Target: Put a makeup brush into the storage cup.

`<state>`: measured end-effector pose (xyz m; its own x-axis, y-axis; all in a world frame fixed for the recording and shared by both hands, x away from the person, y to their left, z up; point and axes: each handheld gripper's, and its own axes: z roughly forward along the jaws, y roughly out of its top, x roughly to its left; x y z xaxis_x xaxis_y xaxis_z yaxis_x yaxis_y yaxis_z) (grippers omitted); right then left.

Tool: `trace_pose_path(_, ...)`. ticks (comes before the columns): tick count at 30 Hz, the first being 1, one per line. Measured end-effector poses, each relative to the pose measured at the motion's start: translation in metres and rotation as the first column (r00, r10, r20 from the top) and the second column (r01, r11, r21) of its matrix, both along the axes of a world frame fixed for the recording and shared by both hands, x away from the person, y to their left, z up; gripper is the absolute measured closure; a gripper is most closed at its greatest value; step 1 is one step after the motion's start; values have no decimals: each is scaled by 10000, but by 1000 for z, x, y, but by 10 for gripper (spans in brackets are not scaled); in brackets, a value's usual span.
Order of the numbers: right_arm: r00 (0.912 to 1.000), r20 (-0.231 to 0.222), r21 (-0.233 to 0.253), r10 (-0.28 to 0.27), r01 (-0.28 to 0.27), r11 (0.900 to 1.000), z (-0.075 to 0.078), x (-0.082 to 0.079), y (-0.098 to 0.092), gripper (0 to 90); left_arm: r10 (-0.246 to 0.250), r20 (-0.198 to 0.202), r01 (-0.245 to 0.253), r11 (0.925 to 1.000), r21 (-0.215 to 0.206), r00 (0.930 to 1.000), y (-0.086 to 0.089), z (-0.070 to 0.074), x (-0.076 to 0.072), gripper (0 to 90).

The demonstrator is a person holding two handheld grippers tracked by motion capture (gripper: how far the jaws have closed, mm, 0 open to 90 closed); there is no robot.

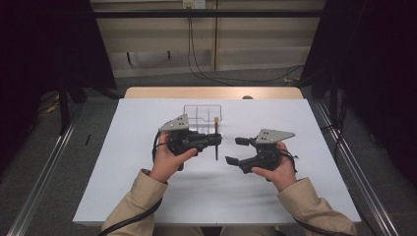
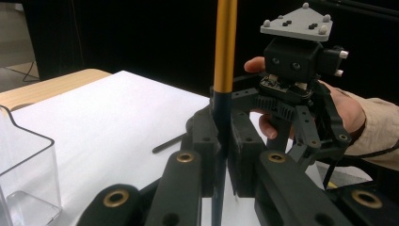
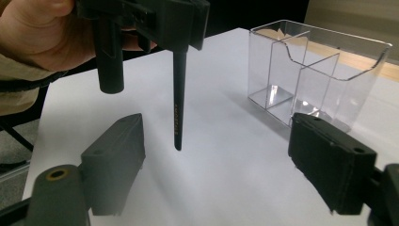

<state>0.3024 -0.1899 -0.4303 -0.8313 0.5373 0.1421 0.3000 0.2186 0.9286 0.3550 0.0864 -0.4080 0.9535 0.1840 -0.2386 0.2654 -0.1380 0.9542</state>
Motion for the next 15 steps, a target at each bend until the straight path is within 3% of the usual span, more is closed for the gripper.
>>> trace_pose_path(15, 9981, 298, -69, -533, 535, 9985, 5, -7, -27, 93, 54, 130, -55, 10000, 24, 9999, 1, 2, 0, 833)
